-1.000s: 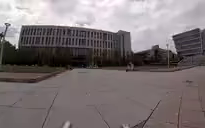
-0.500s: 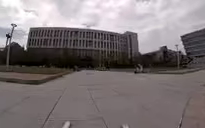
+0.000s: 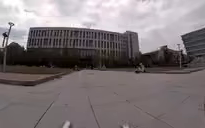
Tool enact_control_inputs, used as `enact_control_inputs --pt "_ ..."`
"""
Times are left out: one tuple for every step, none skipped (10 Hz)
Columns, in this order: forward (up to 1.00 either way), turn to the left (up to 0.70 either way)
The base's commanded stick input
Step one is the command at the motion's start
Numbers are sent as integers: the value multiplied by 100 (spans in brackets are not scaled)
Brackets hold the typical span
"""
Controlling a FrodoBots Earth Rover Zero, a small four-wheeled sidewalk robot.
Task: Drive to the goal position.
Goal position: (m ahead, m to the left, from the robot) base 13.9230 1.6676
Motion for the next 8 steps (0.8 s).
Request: enact_control_inputs --pt "70 0" --pt "70 0" --pt "70 0" --pt "70 0" --pt "70 0" --pt "70 0" --pt "70 0" --pt "70 0"
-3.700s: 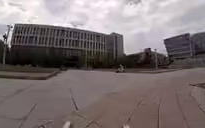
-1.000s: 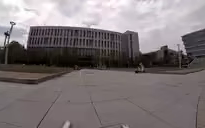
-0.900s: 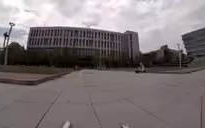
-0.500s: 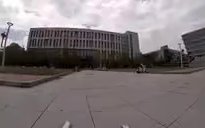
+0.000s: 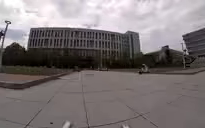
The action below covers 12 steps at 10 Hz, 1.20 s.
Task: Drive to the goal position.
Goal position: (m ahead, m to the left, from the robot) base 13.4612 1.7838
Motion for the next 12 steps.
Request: enact_control_inputs --pt "70 0" --pt "70 0" --pt "70 0" --pt "70 0" --pt "70 0" --pt "70 0" --pt "70 0" --pt "70 0" --pt "70 0" --pt "70 0" --pt "70 0" --pt "70 0"
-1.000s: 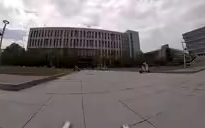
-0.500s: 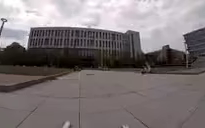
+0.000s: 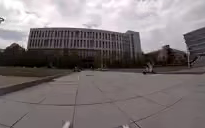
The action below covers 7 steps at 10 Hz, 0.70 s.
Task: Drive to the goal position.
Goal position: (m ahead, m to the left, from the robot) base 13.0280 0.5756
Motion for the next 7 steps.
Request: enact_control_inputs --pt "70 14" --pt "70 18" --pt "70 13" --pt "70 9" --pt "70 4" --pt "70 3" --pt "70 3"
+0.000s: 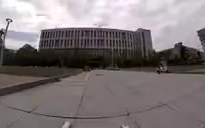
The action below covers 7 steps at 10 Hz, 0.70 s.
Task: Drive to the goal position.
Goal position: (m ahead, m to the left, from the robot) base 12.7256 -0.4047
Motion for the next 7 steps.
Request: enact_control_inputs --pt "70 3" --pt "70 3" --pt "70 3" --pt "70 3" --pt "70 3" --pt "70 3" --pt "70 3"
